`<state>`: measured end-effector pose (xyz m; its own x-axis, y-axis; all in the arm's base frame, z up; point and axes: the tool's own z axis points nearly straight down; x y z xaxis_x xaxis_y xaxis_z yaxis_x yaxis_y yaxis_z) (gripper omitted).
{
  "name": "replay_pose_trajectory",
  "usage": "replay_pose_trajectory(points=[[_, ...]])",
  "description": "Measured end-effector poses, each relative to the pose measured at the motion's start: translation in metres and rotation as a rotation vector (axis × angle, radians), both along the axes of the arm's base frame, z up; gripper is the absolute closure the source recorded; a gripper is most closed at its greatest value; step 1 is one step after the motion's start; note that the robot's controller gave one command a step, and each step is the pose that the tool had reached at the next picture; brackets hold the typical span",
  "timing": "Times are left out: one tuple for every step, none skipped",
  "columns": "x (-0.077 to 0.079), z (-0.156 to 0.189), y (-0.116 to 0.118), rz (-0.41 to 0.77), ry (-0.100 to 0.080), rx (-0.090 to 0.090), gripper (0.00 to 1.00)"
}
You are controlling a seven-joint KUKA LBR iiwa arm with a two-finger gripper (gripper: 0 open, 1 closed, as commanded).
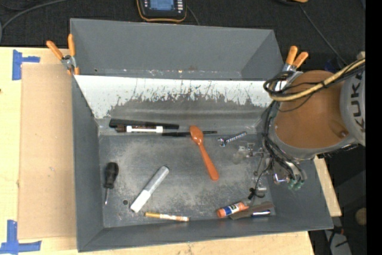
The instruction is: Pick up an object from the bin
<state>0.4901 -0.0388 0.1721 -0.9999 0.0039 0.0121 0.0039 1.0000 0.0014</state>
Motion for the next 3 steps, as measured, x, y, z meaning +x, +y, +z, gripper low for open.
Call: replay_pose_trajectory(points=[[0.002, 0.004, 0.000, 0.003, -0.009, -0.001, 0.00], [0.003, -0.087, -0.013, 0.282, -0.006, 0.003, 0.00], [0.002, -0.072, -0.010, 0.420, -0.012, 0.003, 0.00]])
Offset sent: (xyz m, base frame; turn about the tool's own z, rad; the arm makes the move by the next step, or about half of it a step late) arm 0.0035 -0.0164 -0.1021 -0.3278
